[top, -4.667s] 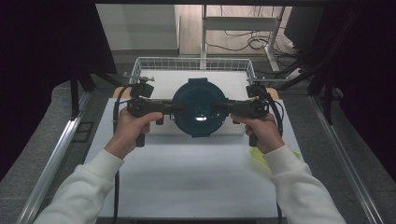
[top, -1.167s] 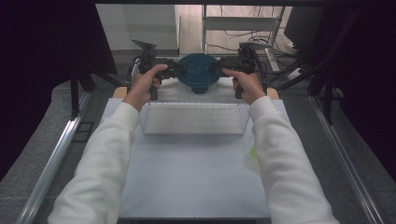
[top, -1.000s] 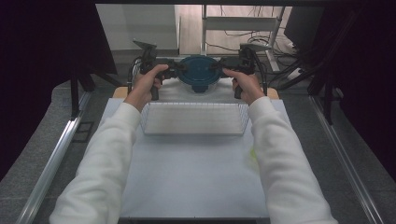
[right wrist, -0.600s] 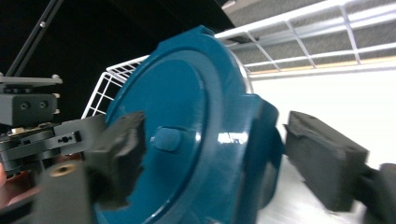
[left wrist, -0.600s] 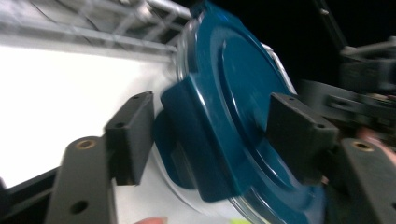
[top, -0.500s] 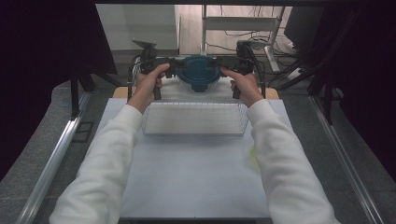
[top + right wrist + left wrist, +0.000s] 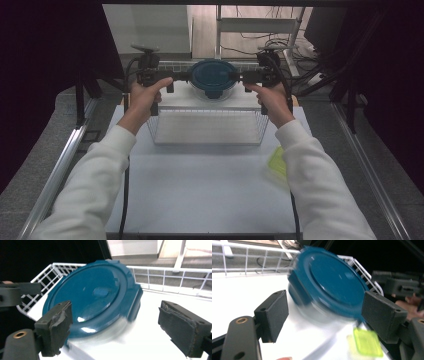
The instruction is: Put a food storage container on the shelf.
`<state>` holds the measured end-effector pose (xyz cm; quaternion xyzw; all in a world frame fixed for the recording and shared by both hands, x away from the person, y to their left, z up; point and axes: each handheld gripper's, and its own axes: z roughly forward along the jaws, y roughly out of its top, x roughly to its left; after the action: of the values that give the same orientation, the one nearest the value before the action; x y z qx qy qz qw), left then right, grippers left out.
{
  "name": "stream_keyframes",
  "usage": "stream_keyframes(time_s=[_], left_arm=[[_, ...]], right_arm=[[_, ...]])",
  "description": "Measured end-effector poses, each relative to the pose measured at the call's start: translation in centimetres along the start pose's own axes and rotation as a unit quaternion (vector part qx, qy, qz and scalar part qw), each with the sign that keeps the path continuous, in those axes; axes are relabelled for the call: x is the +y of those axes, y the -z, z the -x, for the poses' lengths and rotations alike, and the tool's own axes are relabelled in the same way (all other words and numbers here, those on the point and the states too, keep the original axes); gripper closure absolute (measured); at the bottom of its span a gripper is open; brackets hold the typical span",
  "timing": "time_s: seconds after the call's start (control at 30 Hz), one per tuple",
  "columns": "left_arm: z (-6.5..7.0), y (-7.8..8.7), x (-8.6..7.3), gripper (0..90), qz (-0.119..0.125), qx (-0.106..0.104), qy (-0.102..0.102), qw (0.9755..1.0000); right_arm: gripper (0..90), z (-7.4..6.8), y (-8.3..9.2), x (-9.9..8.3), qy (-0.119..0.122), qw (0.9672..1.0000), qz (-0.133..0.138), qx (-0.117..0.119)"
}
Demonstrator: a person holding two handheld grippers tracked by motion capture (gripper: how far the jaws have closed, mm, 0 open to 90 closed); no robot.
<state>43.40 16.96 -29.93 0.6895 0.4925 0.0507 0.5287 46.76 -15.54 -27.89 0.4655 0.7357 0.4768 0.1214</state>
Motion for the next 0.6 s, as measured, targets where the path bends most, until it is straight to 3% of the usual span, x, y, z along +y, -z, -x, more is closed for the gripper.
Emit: stream_keyframes(time_s=[0.03,0.13,0.17,0.2,0.23,0.4,0.43,0.6], left_arm=[[0.6,1.0,-1.0,23.0,0.004,0.001,-0.017,0.9999],[0.9,1.8,-2.3,24.4,0.004,-0.010,-0.023,0.9997],[1.1,2.4,-3.8,24.5,0.002,-0.003,-0.034,0.9994],[1.1,2.4,-3.8,24.5,0.002,-0.003,-0.034,0.9994],[1.3,2.8,-5.1,24.6,0.000,0.001,-0.040,0.9992],[1.7,4.0,-9.2,24.7,0.005,0.003,-0.043,0.9990],[1.7,4.0,-9.2,25.2,0.005,0.003,-0.043,0.9990],[2.0,4.3,-13.9,27.5,-0.022,0.016,-0.069,0.9972]], right_arm=[[14.7,-0.3,0.7,-0.8,0.017,0.9998,0.000,0.007],[17.1,-0.6,1.5,-1.6,0.031,0.9993,0.000,0.020],[17.9,-0.8,2.3,-2.5,0.046,0.9984,-0.003,0.034],[18.4,-0.9,2.6,-3.0,0.051,0.9981,-0.003,0.035],[19.3,-1.0,3.0,-3.5,0.055,0.9978,-0.001,0.037],[21.6,-1.1,4.7,-6.5,0.063,0.9962,0.004,0.060],[21.6,-1.1,4.7,-6.5,0.063,0.9962,0.004,0.060],[24.3,-0.6,6.3,-10.9,0.061,0.9951,-0.006,0.077]])
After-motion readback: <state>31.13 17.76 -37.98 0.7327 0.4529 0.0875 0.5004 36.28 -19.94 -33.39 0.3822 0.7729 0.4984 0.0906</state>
